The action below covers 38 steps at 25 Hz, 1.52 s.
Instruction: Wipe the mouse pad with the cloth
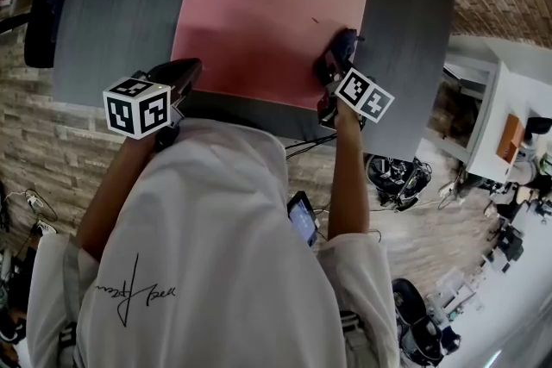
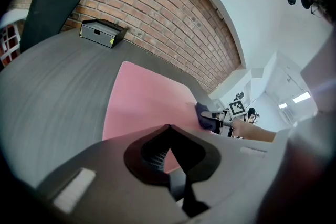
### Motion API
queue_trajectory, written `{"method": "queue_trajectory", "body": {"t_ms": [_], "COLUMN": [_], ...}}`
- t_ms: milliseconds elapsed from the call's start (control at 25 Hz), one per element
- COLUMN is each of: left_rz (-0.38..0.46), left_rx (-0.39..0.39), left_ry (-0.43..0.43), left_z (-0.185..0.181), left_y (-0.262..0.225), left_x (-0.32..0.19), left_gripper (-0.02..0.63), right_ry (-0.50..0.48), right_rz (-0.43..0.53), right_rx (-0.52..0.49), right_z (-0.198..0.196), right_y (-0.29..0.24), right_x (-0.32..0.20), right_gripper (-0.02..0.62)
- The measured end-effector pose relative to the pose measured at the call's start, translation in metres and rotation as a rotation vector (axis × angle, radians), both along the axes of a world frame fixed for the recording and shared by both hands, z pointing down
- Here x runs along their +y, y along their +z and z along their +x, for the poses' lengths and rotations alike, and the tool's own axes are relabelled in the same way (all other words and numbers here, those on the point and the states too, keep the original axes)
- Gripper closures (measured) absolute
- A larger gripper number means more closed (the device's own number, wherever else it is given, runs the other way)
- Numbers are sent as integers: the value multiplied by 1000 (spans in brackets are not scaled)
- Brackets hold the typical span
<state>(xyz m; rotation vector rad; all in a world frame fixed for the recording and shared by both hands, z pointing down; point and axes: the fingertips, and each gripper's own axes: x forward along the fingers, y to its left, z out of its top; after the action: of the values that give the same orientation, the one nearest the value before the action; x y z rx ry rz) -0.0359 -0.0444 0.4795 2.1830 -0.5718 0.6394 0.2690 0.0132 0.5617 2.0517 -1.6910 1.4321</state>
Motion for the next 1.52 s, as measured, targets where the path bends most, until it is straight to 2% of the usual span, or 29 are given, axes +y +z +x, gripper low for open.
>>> {"method": "queue_trajectory", "body": {"t_ms": [360, 840, 1160, 1520], "left_rz": [0, -4, -2, 14], "left_rx": [7, 12, 12, 11], "left_ry": [7, 10, 6, 7], "left_z": [2, 4, 5, 11], "left_y": [0, 0, 0, -3], "left_x": [1, 3, 1, -1], "left_gripper": [594, 595, 594, 595], "right_ry": [-4, -15, -32, -103], "right_rz": [3, 23, 64, 63], "right_rx": [-10, -78, -179, -167], "right_z": [-17, -43, -56, -70], "right_y": [0, 0, -2, -3], "right_x": [13, 16, 16, 21], "right_gripper": [495, 495, 495, 497]}}
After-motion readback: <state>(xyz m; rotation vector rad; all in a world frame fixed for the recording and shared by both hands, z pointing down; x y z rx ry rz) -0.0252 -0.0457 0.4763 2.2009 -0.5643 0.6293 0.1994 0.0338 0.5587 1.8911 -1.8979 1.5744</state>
